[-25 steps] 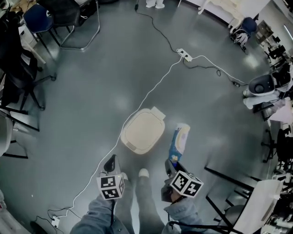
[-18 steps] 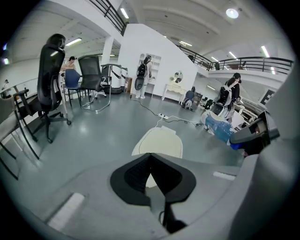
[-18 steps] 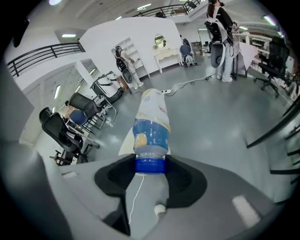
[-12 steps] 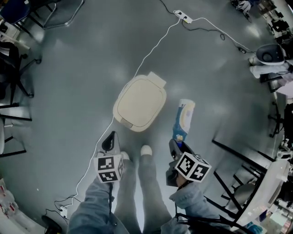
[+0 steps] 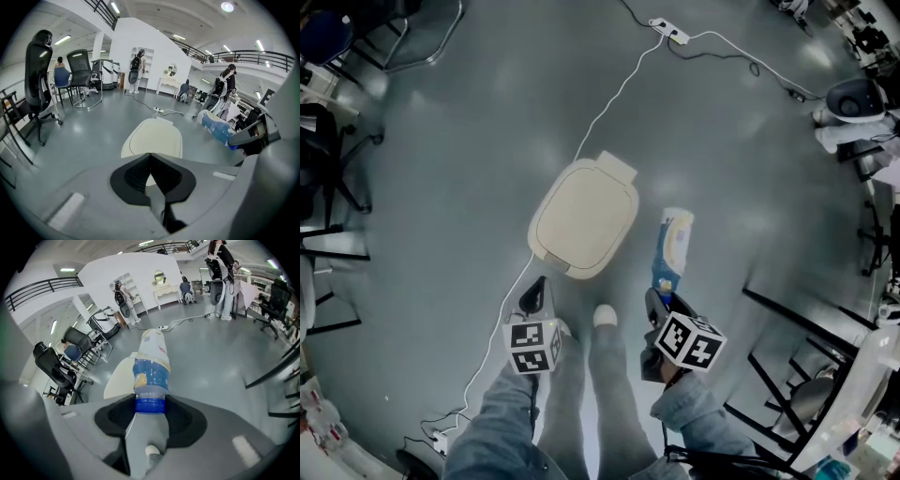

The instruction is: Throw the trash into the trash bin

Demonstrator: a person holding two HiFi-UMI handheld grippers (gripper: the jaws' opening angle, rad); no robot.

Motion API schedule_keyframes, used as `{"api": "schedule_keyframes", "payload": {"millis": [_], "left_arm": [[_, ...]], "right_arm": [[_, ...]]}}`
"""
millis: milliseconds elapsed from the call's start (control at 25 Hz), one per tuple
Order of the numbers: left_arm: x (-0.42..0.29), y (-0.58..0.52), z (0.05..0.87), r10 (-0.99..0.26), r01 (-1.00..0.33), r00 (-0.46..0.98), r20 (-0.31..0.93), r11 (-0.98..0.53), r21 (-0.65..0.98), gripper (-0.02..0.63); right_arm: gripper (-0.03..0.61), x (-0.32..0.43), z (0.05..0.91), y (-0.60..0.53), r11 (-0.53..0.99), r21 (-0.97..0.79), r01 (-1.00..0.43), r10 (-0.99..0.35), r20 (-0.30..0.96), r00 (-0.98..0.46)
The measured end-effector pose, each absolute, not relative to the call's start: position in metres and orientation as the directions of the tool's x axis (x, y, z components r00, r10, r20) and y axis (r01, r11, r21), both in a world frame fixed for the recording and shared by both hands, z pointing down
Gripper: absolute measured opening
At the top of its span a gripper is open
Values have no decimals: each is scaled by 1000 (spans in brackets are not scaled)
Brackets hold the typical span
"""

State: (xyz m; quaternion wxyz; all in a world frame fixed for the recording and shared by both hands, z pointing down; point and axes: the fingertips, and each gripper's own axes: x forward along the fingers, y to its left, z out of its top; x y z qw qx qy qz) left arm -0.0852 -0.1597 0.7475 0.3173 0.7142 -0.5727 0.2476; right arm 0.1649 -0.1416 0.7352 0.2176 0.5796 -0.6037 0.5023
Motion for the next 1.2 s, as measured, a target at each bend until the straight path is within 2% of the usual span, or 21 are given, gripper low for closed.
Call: {"api": "schedule_keyframes", "payload": {"millis": [600, 960, 1200], "left_arm": [[-70, -163, 821, -579, -968, 220, 785, -230, 102, 6], [-68, -166, 843, -530, -970, 198, 825, -229, 86, 6], [-72, -167, 847, -551, -973, 216, 806, -195, 127, 8]], "right_arm": [[196, 174, 779, -124, -240, -360, -902, -455, 862, -223], [196, 182, 782, -125, -248, -362, -898, -440, 869, -228], [196, 184, 786, -124, -268, -363, -892, -435, 872, -224]]}}
